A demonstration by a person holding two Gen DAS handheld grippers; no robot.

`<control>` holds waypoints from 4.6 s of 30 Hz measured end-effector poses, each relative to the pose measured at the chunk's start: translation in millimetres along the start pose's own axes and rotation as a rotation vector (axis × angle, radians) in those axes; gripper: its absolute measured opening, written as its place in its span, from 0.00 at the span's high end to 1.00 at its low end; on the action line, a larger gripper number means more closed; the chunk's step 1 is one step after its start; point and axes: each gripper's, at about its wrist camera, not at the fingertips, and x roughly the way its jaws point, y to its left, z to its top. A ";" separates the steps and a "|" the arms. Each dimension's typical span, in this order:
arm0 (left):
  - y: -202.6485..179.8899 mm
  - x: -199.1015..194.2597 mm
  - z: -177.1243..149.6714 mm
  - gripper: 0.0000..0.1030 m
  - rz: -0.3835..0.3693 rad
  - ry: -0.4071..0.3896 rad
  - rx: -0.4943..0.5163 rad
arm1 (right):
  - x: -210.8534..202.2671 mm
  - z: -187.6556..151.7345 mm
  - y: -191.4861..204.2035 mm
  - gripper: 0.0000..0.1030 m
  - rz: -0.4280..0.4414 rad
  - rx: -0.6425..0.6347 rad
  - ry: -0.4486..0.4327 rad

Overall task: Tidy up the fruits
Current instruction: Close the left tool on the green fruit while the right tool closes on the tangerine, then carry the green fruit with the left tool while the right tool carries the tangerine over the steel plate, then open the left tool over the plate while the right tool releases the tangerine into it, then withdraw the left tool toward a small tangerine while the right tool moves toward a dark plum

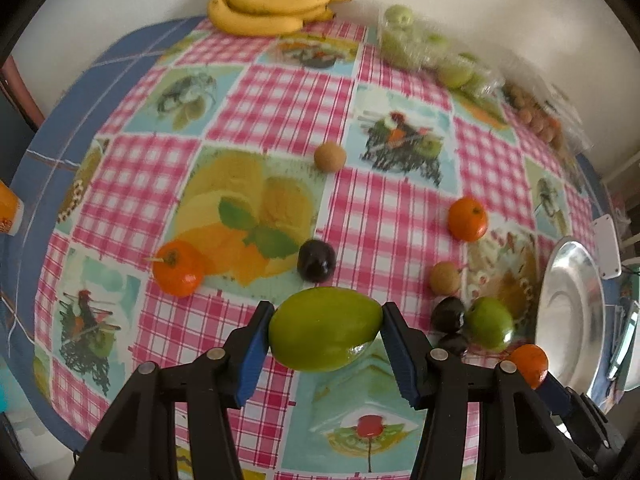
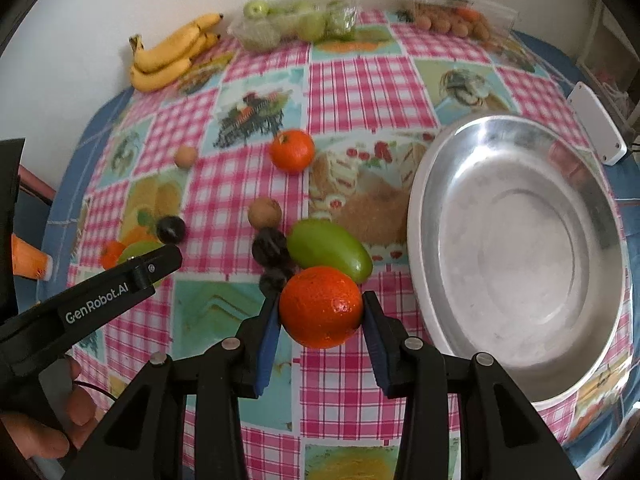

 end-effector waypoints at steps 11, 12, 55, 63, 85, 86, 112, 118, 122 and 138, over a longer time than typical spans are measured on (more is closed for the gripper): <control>-20.7 -16.0 0.3 0.44 -0.022 -0.041 0.018 | -6.2 4.2 -16.0 0.60 -0.006 0.053 -0.012; -26.7 -15.7 -0.1 0.44 -0.031 -0.044 0.028 | -7.0 5.7 -21.2 0.60 -0.011 0.068 -0.015; -208.3 11.1 -72.2 0.44 -0.131 -0.046 0.546 | -15.3 -13.0 -193.2 0.59 -0.195 0.432 0.042; -207.6 11.2 -72.3 0.44 -0.138 -0.048 0.544 | -8.9 -14.0 -193.2 0.59 -0.200 0.447 0.075; -209.3 10.0 -69.7 0.41 -0.189 -0.037 0.533 | -2.6 -15.6 -189.6 0.59 -0.197 0.466 0.084; -209.2 9.0 -69.4 0.40 -0.192 -0.038 0.534 | -4.1 -15.2 -189.9 0.59 -0.197 0.466 0.079; -146.4 0.5 -36.6 0.37 -0.045 -0.028 0.251 | -24.9 -9.2 -172.4 0.59 -0.200 0.402 -0.023; -125.1 1.5 -28.8 0.31 -0.035 -0.006 0.149 | -24.3 -8.2 -166.7 0.56 -0.216 0.377 -0.021; -118.6 1.7 -27.4 0.21 -0.018 -0.008 0.119 | -23.7 -7.1 -166.7 0.53 -0.226 0.375 -0.021; -104.5 13.2 -30.4 0.00 0.051 0.014 0.067 | -18.5 -8.5 -172.9 0.21 -0.257 0.390 -0.008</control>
